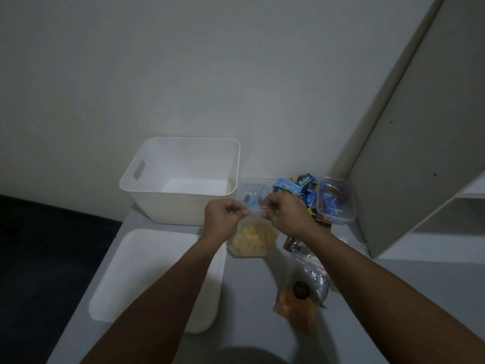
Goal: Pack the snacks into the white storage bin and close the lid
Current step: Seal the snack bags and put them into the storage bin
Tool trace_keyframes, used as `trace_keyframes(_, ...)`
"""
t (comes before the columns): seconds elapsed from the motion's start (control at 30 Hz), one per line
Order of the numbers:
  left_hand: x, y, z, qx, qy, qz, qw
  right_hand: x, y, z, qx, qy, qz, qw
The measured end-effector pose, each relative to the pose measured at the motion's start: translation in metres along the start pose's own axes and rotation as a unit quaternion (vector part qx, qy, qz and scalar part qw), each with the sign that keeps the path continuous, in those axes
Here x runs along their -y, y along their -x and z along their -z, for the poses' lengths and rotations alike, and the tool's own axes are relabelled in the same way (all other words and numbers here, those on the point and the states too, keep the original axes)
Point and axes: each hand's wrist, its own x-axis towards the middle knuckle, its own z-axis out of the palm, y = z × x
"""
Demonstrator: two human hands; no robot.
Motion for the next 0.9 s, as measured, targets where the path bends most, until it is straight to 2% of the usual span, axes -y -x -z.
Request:
trace_keyframes(0.23,0.001,0.002,0.003,0.02,0.032,0.013,0.999,-0.004,-0.002,0.007,-0.015,0.01,-0.016,1.0)
trace_keyframes(0.5,0.005,-0.002,0.004,-0.006,0.026,0.012,1.0,-0.006,-0.001,0.009,0.005,-0.025,-0.025,0.999)
trace_keyframes(0.7,0.001,-0.005,0.004,0.075,0.002,-0.016,0.997,-0.004,-0.004,0.01,-0.001,0.002,-0.014,1.0)
trace_keyframes(0.9,0.005,-0.012,0.003,0.014,-0.042,-0.023,0.999,-0.008,-0.002,0.01,0.012,-0.04,-0.021,0.999)
